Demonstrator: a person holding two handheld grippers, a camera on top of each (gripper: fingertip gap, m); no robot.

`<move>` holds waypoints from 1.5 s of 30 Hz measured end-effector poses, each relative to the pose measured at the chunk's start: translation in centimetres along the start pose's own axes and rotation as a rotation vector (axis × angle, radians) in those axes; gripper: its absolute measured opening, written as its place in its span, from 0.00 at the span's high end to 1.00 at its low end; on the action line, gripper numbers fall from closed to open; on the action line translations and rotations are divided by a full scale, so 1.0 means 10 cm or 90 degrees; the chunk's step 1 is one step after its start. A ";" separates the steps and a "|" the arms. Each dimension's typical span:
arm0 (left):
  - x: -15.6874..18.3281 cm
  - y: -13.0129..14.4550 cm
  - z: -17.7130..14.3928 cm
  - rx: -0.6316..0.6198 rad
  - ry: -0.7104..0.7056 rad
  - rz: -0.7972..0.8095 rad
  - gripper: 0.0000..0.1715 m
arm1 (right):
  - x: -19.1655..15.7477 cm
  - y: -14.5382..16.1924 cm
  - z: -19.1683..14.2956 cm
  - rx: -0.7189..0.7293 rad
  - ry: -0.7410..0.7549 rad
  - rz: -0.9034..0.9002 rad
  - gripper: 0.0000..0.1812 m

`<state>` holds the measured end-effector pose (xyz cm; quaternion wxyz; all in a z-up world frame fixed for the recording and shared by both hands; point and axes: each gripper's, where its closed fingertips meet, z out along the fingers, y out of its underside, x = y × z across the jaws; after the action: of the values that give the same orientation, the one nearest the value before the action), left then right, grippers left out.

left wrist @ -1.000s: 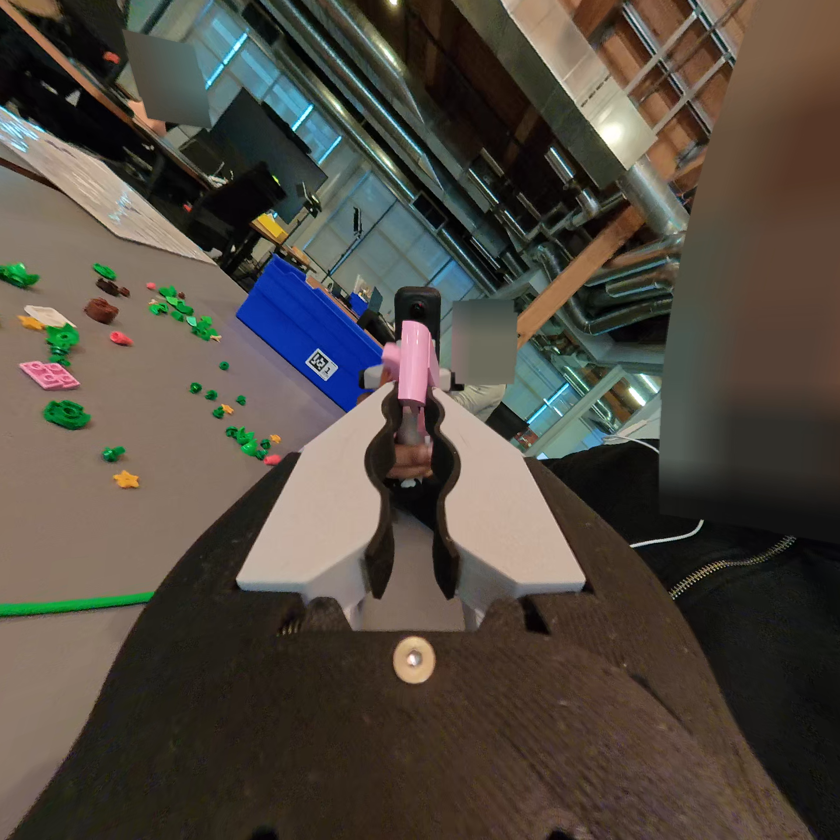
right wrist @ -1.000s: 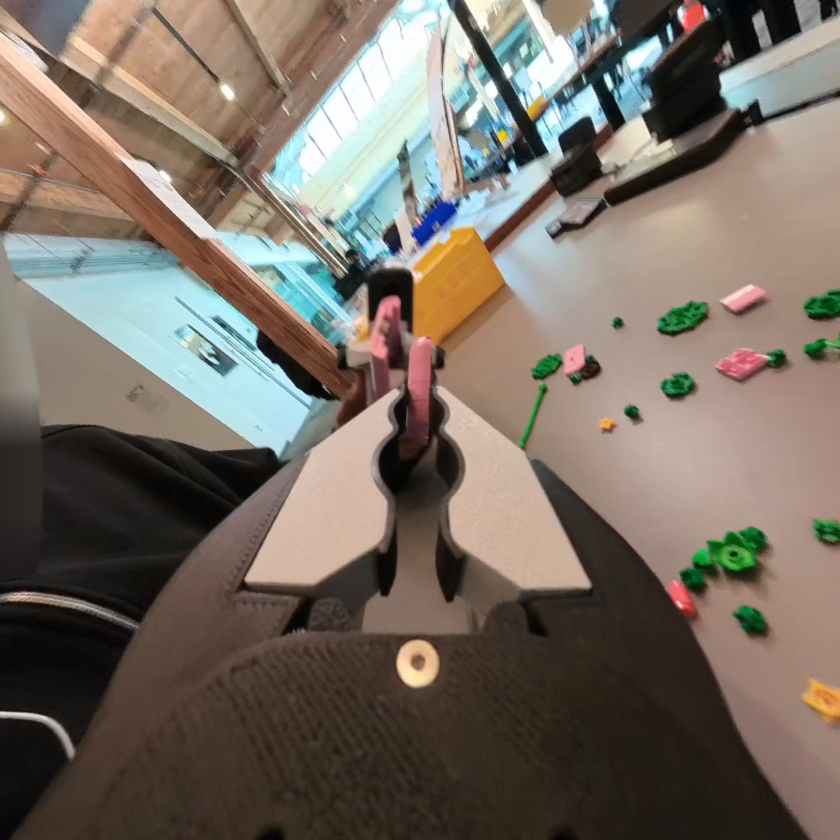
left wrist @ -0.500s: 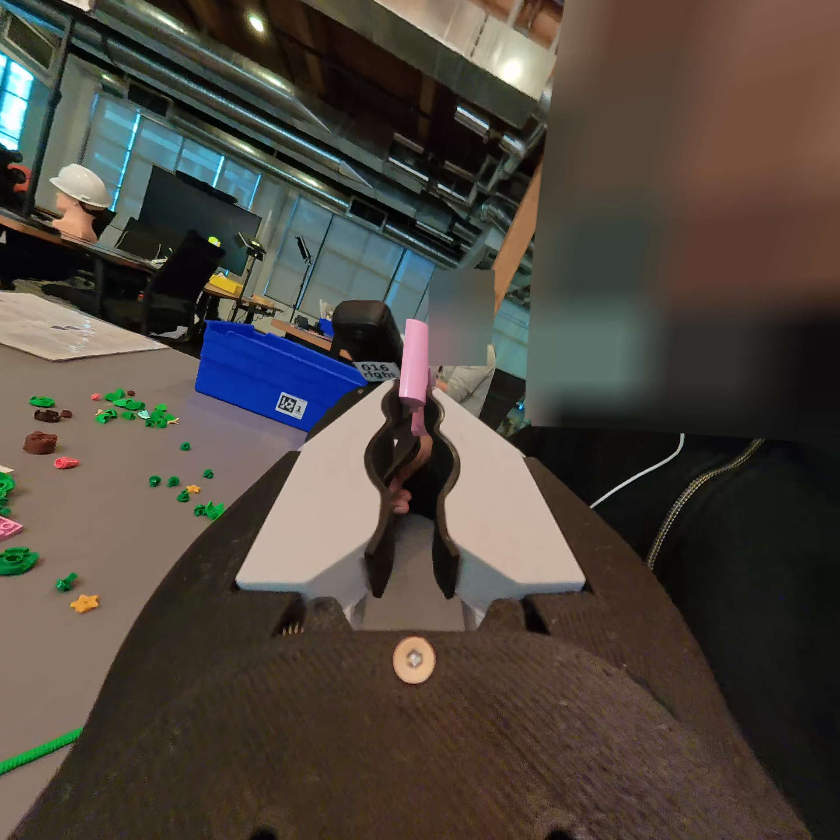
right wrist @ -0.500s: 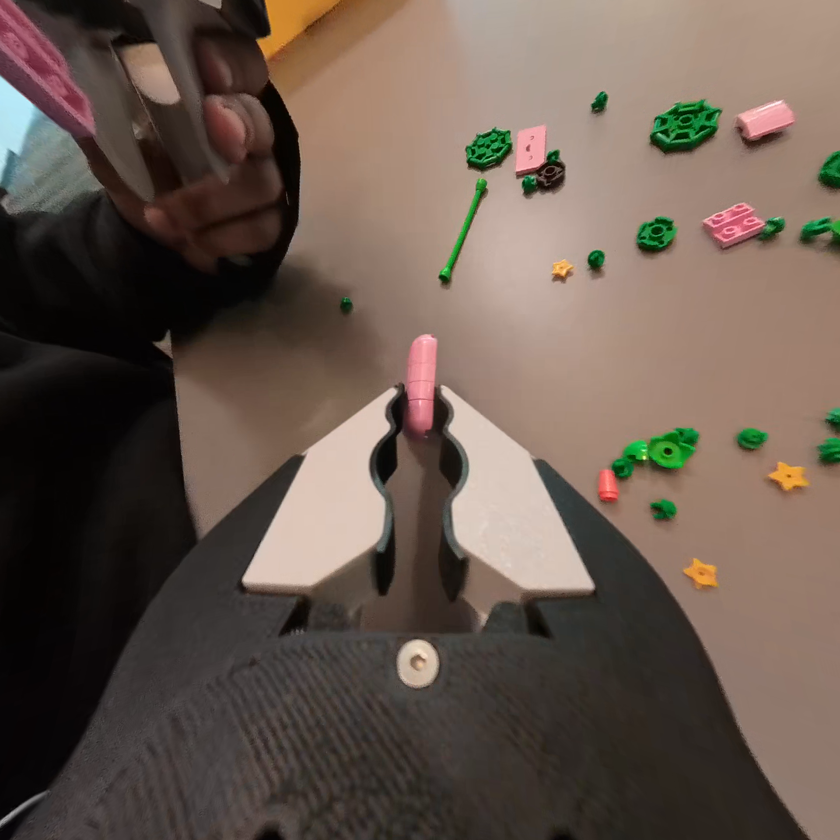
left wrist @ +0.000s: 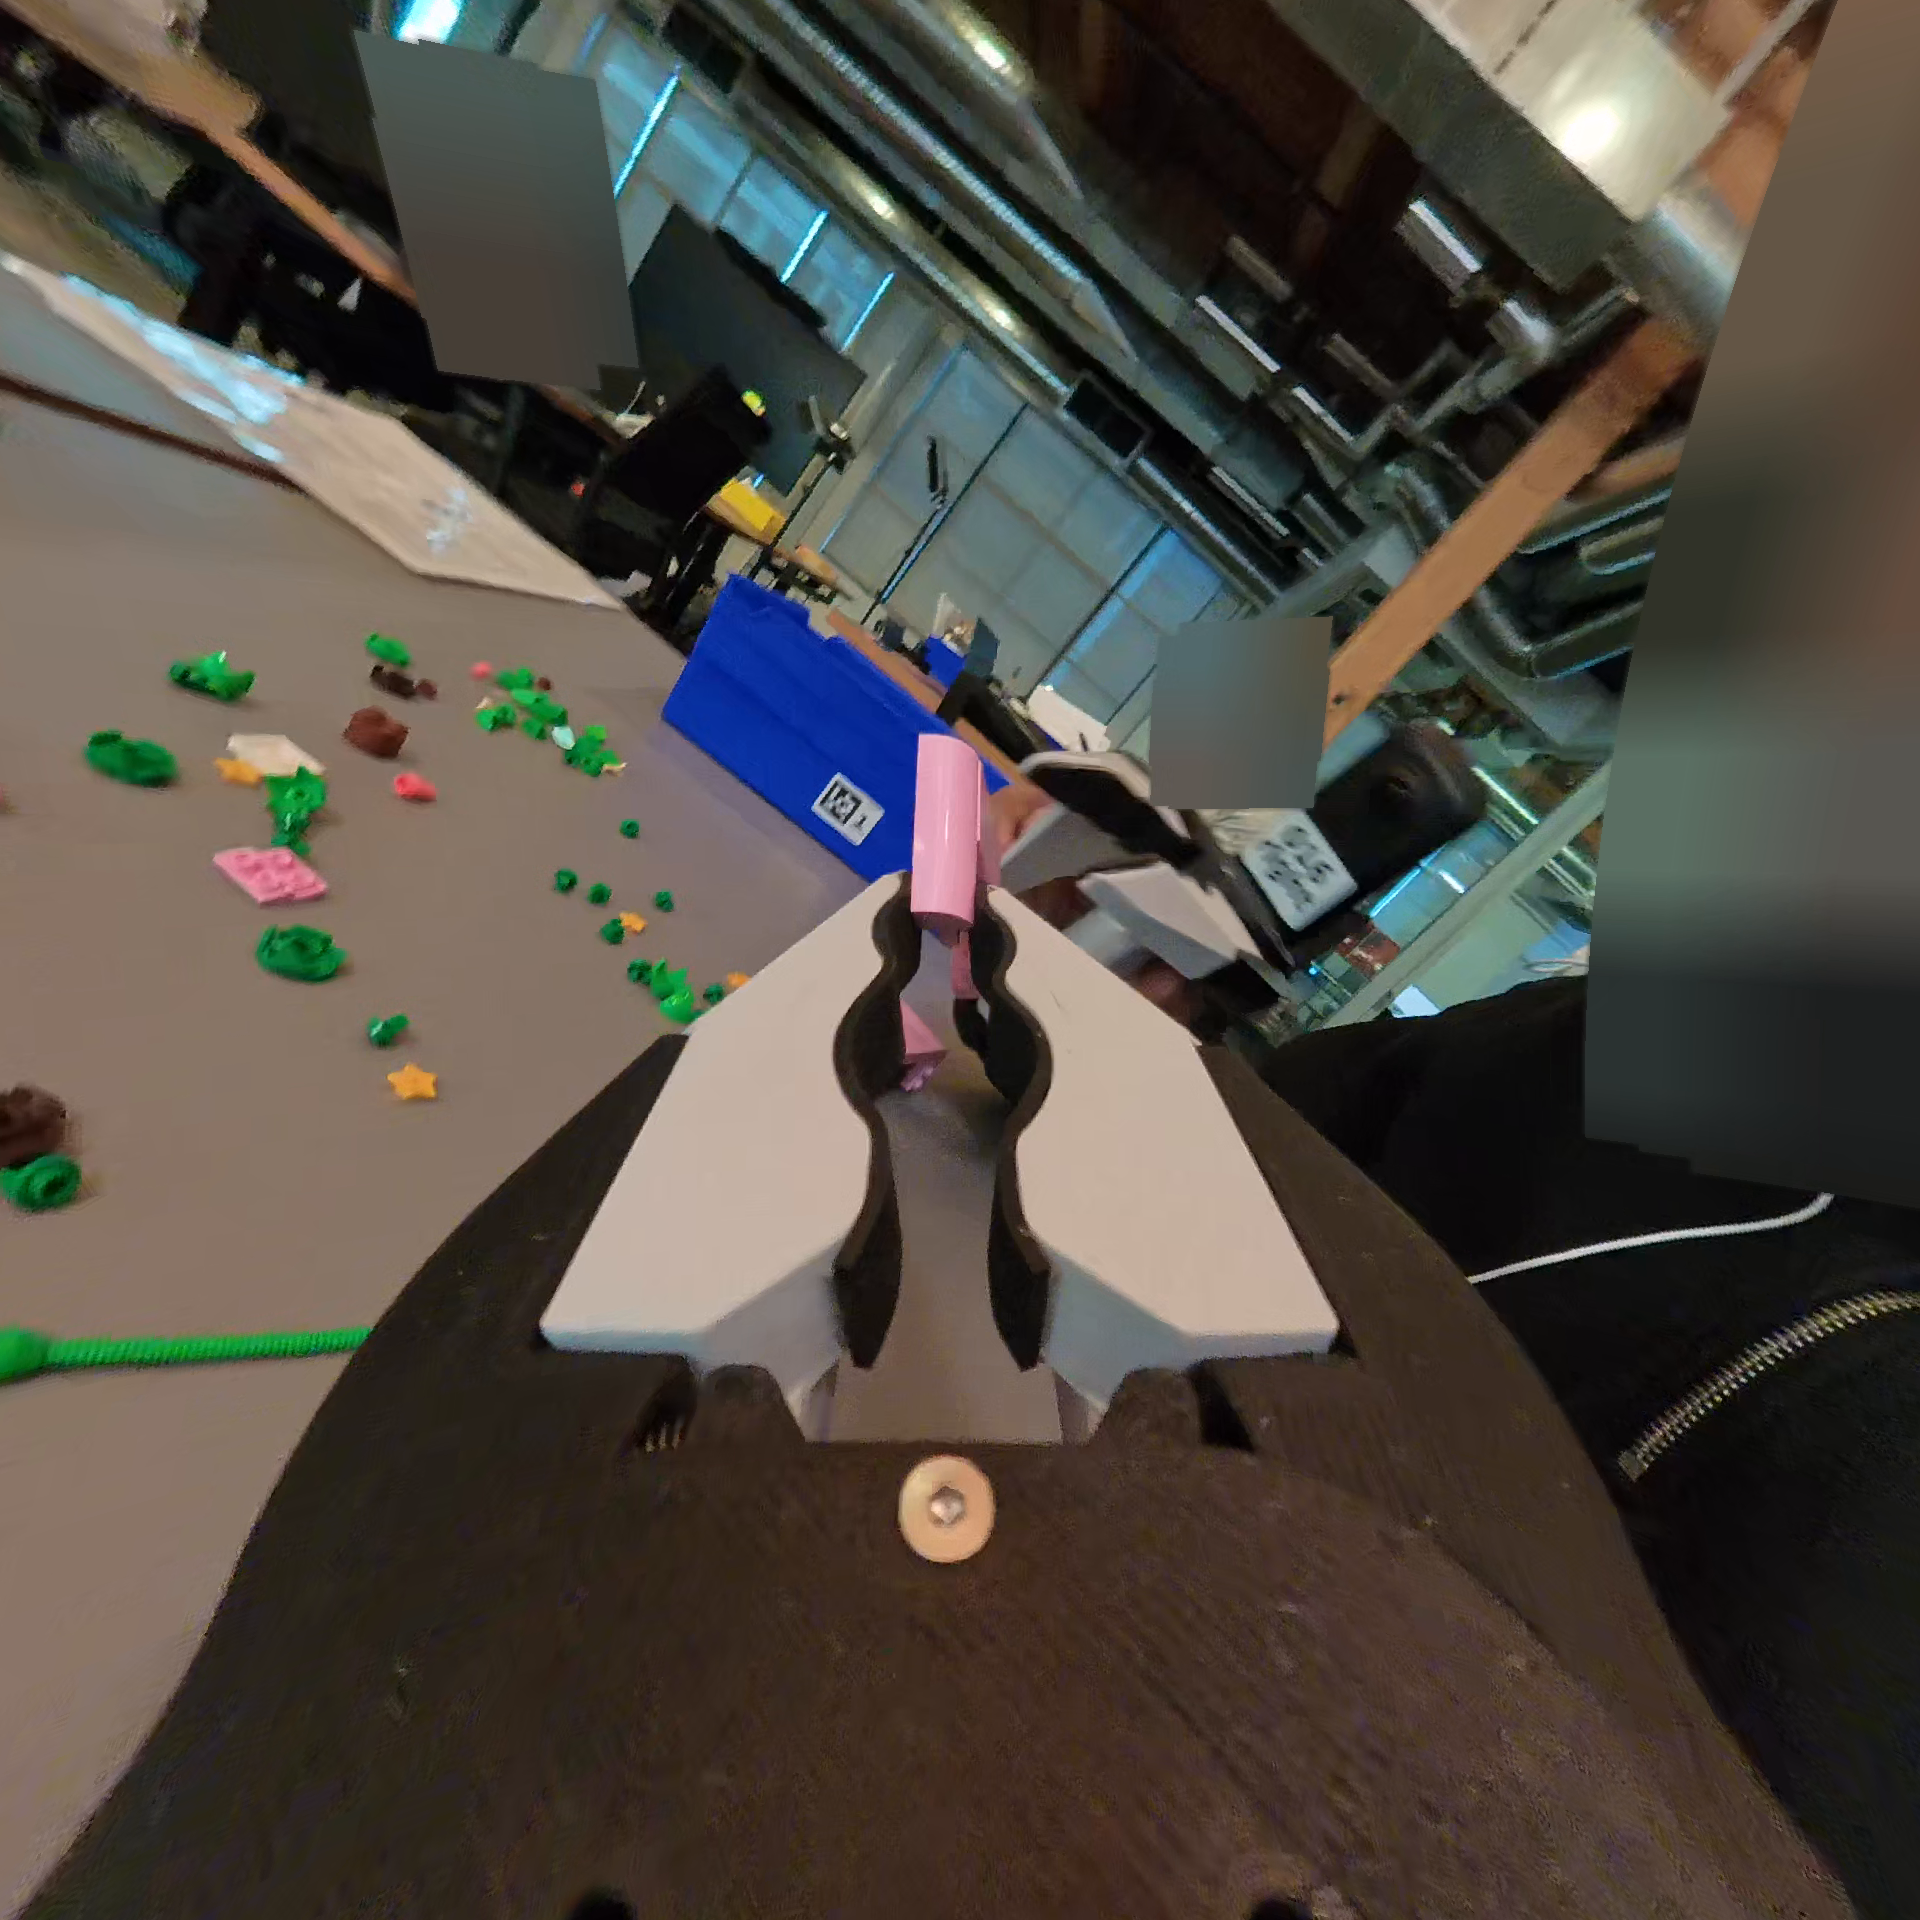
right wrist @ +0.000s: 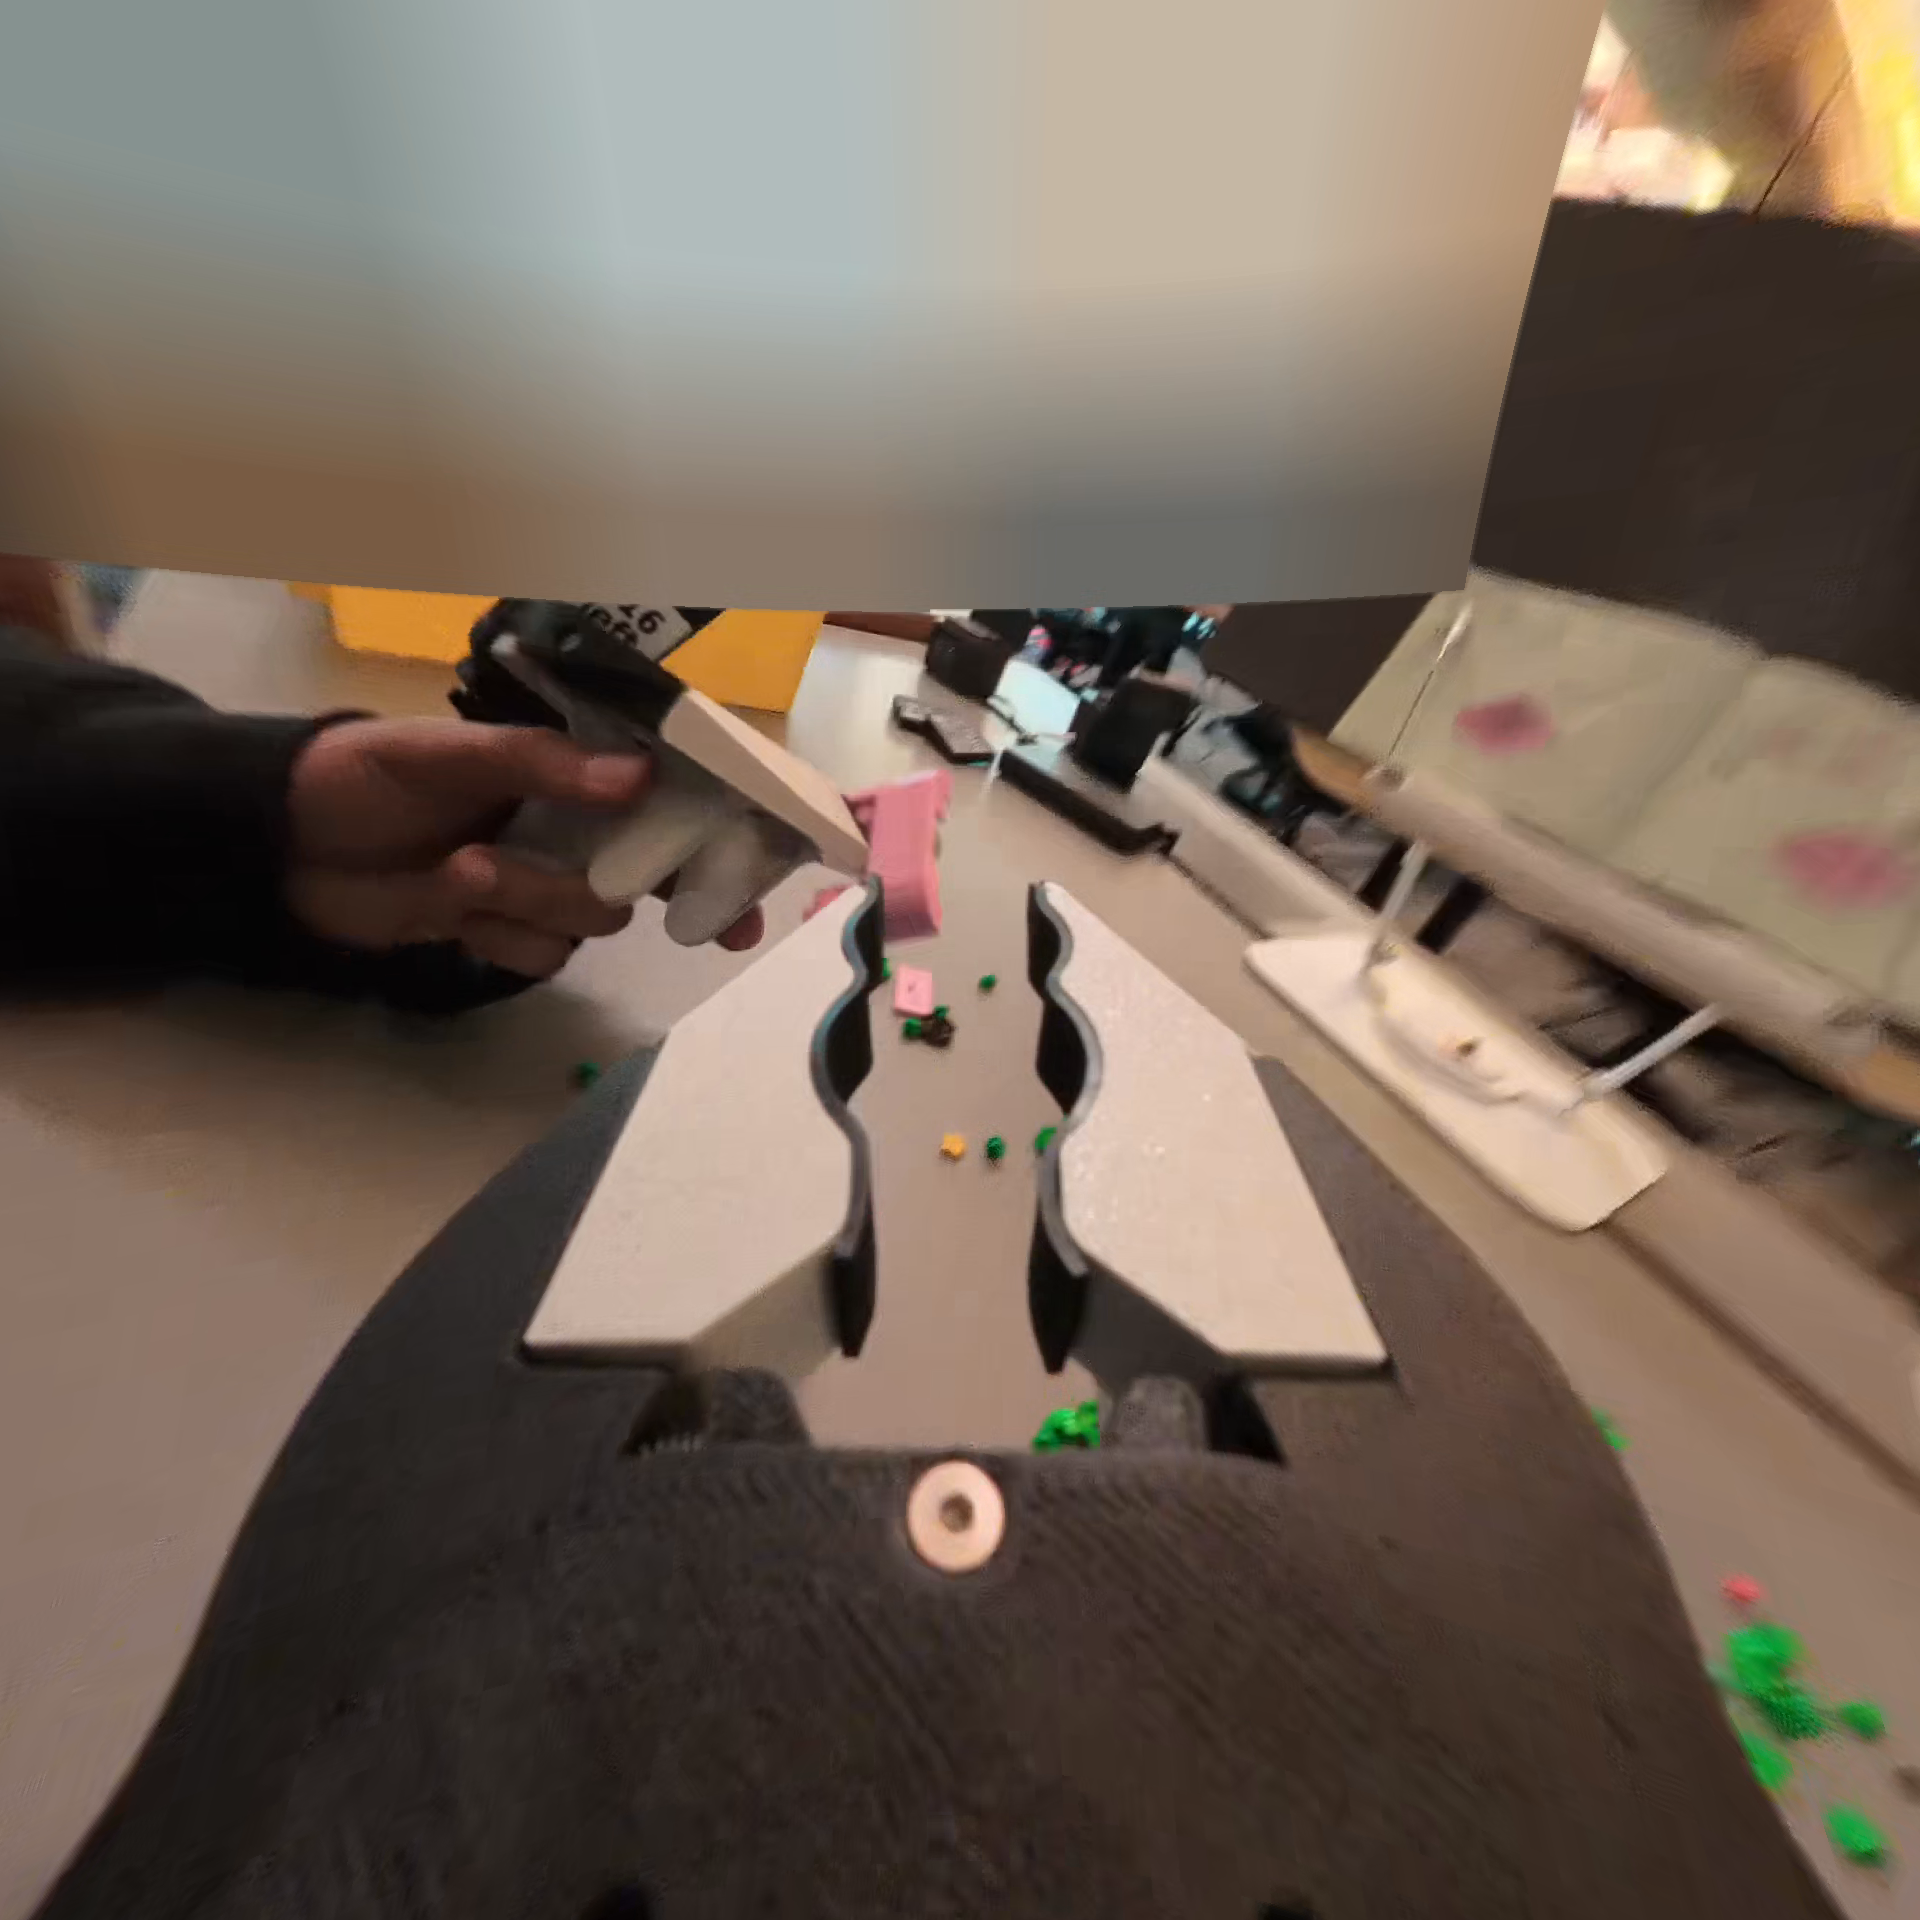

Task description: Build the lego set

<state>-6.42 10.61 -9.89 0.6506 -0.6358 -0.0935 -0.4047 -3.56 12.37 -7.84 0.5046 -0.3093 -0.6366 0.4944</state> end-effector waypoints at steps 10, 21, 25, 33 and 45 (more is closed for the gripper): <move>0.05 0.27 0.19 -0.050 -0.017 -0.005 0.98 | -0.17 0.26 0.13 -0.070 0.049 -0.138 0.87; 0.14 0.22 0.16 -0.058 -0.019 0.102 0.88 | -0.22 0.12 0.06 -0.029 0.045 -0.233 0.90; 0.18 0.24 0.14 -0.079 -0.033 0.196 0.90 | -0.26 0.11 0.05 -0.020 0.041 -0.283 0.90; 0.34 0.27 0.12 -0.087 0.073 0.123 0.92 | -0.32 0.01 -0.02 0.034 0.004 -0.257 0.91; 0.33 0.21 0.08 -0.074 0.102 0.057 0.98 | -0.27 0.08 -0.01 0.020 -0.014 -0.208 0.92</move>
<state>-2.60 9.67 -9.21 0.6354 -0.6418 0.0112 -0.4294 -2.74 10.25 -9.48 0.5760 -0.1887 -0.6761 0.4189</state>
